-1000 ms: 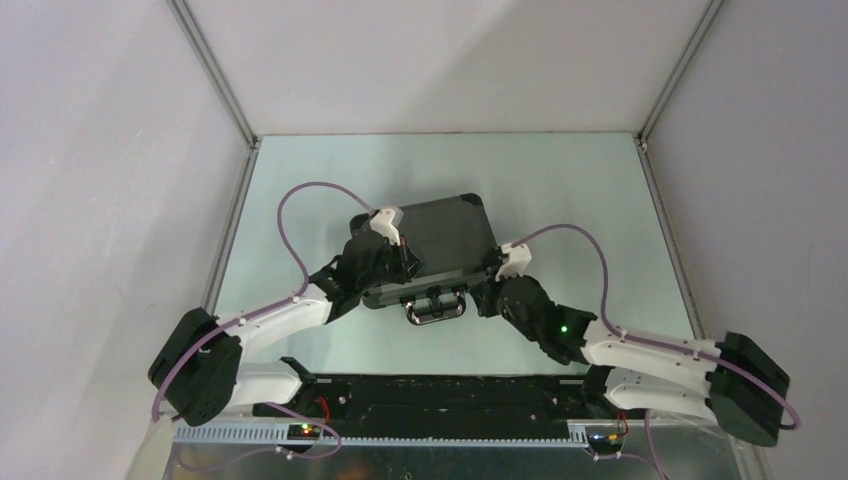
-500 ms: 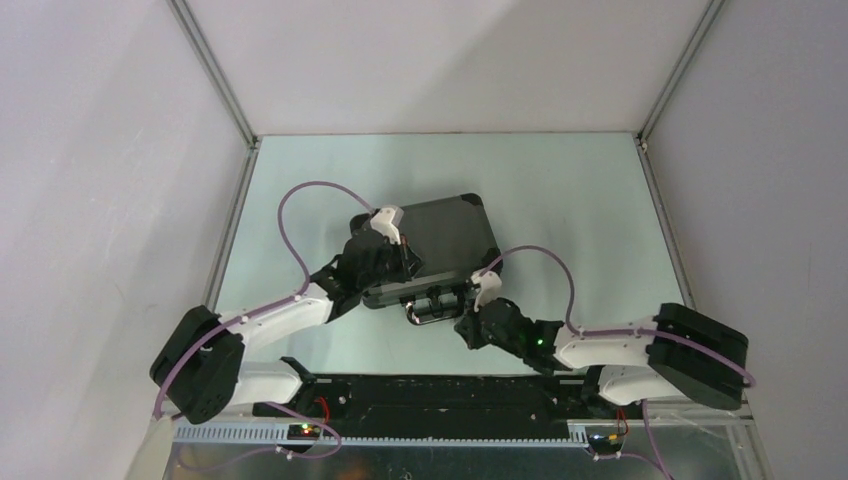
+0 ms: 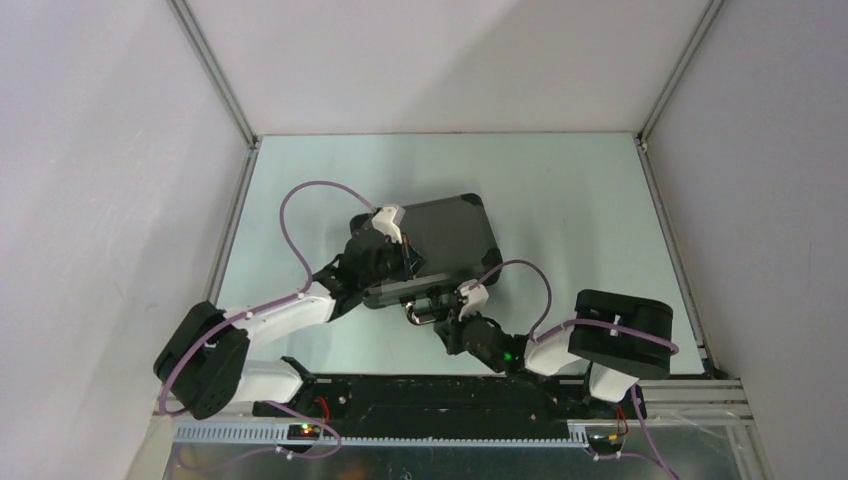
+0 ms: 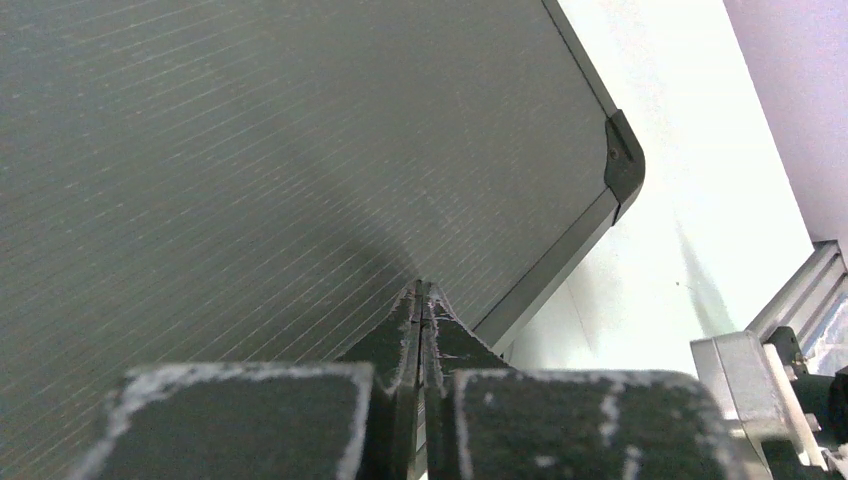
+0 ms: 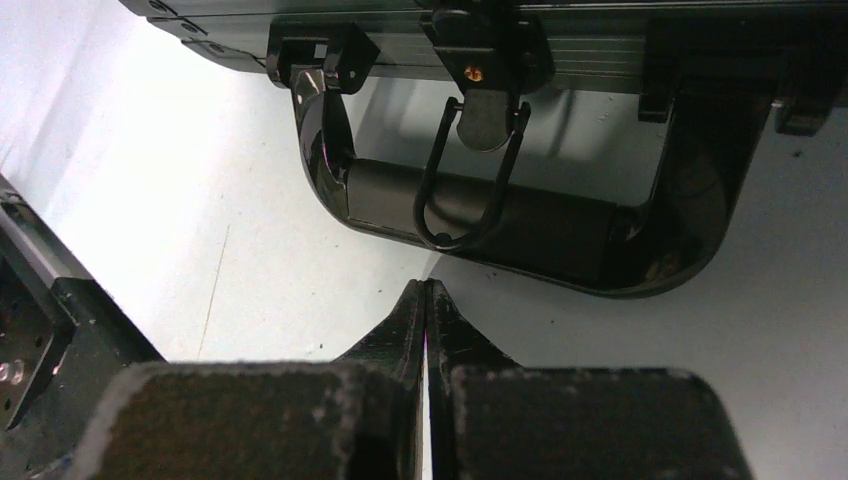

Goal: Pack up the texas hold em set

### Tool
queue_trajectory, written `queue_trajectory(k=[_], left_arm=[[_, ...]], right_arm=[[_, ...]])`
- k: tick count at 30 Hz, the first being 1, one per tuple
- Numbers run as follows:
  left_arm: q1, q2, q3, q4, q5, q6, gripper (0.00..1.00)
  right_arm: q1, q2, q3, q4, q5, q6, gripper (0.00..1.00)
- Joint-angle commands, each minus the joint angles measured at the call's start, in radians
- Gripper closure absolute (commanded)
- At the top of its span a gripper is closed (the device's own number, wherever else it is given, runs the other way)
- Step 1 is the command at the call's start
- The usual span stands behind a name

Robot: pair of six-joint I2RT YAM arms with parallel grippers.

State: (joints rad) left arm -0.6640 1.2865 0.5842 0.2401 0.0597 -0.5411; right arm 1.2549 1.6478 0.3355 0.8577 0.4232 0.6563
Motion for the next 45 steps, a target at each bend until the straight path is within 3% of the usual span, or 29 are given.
queue_trajectory(k=[1,6,22,33,45], left_arm=[[0.009,0.033,-0.067,-0.216,-0.031,0.040,1.00],[0.008,0.030,-0.091,-0.209,-0.038,0.032,1.00],[0.009,0.030,-0.105,-0.191,-0.015,0.021,1.00],[0.008,0.038,-0.103,-0.182,-0.002,0.017,1.00],[0.008,0.047,-0.105,-0.173,0.006,0.014,1.00]], right_arm=[[0.031,0.009,0.011,-0.067,0.164,0.010,1.00],[0.030,-0.036,0.011,-0.113,0.203,-0.010,1.00],[-0.035,-0.017,0.042,0.074,0.125,-0.169,1.00],[-0.055,-0.138,0.048,-0.002,0.161,-0.224,1.00],[-0.106,-0.099,0.064,0.007,0.099,-0.224,1.00]])
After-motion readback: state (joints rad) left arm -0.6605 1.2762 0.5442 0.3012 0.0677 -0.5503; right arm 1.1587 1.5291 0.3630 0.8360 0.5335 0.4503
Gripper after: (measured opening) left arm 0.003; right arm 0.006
